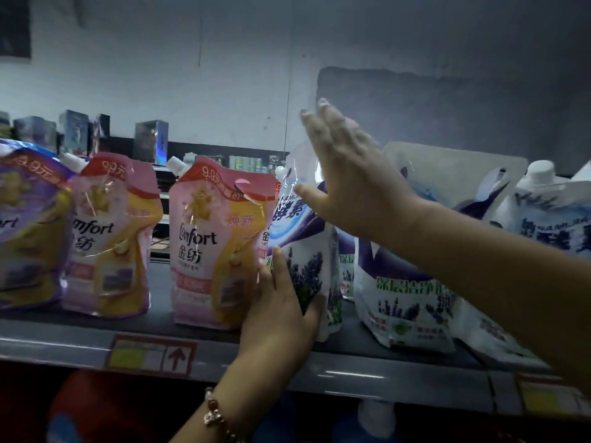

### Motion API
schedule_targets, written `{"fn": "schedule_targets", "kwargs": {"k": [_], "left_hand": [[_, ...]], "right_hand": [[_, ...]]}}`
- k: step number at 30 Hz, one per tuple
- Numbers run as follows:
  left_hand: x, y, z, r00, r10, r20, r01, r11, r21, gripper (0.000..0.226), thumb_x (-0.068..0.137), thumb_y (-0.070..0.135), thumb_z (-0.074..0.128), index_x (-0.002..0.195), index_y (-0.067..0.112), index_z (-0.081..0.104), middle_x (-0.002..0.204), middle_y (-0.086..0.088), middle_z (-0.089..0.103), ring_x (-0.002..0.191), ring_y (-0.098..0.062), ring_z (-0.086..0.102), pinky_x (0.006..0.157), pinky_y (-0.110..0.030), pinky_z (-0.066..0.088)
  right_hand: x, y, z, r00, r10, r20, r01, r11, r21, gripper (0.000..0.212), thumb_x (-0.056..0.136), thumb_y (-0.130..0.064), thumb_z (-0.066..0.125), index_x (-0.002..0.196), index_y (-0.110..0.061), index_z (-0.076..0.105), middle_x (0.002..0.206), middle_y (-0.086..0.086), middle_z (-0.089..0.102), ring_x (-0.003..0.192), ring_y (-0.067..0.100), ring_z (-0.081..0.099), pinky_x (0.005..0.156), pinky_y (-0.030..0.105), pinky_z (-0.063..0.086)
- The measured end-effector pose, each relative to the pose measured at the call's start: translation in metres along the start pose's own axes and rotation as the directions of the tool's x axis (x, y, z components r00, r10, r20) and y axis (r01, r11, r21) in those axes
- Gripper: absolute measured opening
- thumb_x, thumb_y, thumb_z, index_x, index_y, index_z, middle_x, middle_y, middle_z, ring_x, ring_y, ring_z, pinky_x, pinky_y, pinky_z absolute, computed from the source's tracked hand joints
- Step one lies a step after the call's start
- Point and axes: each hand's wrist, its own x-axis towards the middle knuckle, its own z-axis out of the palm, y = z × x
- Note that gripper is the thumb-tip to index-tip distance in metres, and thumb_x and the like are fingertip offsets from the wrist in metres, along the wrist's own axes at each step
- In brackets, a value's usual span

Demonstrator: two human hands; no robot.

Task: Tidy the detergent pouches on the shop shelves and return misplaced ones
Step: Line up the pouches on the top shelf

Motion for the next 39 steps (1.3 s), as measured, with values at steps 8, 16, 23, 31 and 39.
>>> {"fn": "schedule_targets", "kwargs": {"k": [8, 16, 23, 31, 39], "left_hand": [[0.0, -0.003, 0.01, 0.991, 0.072, -0.109, -0.074, 0.997, -0.013, 0.1, 0.092, 0.06, 0.052, 0.155, 0.022, -0.015, 0.162, -0.008, 0.006, 0.147, -0.028, 0.015, 0.113, -0.038, 0.029], [-0.004, 0.004, 0.014, 0.991, 0.067, -0.119, -0.057, 0.995, 0.083, 0.097, 0.093, 0.063, 0.045, 0.153, 0.019, -0.018, 0.161, -0.012, 0.01, 0.141, -0.03, 0.03, 0.105, -0.038, 0.041], [-0.007, -0.009, 0.011, 0.982, 0.121, -0.143, -0.105, 0.988, 0.111, 0.101, 0.089, 0.063, 0.055, 0.152, 0.023, -0.014, 0.151, -0.006, 0.024, 0.135, -0.028, 0.033, 0.097, -0.038, 0.044], [-0.003, -0.031, -0.008, 0.961, 0.251, -0.114, -0.268, 0.948, -0.169, 0.092, 0.085, 0.059, 0.061, 0.154, 0.036, 0.004, 0.153, -0.001, 0.031, 0.139, -0.02, 0.036, 0.105, -0.036, 0.04], [0.017, -0.031, -0.015, 0.98, 0.198, -0.033, -0.192, 0.874, -0.447, 0.123, 0.067, 0.066, 0.076, 0.148, 0.052, -0.015, 0.16, 0.023, 0.011, 0.144, -0.005, 0.023, 0.114, -0.033, 0.032]], "right_hand": [[0.046, 0.011, 0.014, 0.95, 0.006, 0.313, 0.147, 0.875, -0.461, 0.07, 0.092, -0.055, 0.047, 0.149, -0.017, 0.03, 0.152, 0.016, 0.033, 0.135, 0.033, 0.035, 0.106, 0.053, 0.029], [0.085, 0.006, 0.026, 0.928, 0.214, 0.305, -0.069, 0.903, -0.424, 0.06, 0.09, -0.062, 0.051, 0.129, -0.017, 0.052, 0.123, 0.01, 0.053, 0.113, 0.028, 0.05, 0.094, 0.041, 0.037], [0.111, -0.004, 0.036, 0.869, 0.31, 0.385, -0.25, 0.948, -0.198, 0.02, 0.098, -0.016, 0.047, 0.112, -0.01, 0.06, 0.102, 0.006, 0.056, 0.084, 0.024, 0.05, 0.075, 0.033, 0.05], [0.096, 0.044, 0.009, 0.839, 0.356, 0.412, -0.502, 0.798, 0.333, 0.033, 0.087, -0.03, 0.071, 0.115, -0.014, 0.067, 0.108, 0.001, 0.068, 0.09, 0.016, 0.065, 0.071, 0.024, 0.05], [0.084, 0.072, -0.011, 0.839, 0.095, 0.535, -0.429, 0.72, 0.546, 0.038, 0.076, -0.038, 0.075, 0.11, -0.023, 0.072, 0.111, -0.01, 0.072, 0.11, 0.014, 0.062, 0.107, 0.037, 0.042]]}}
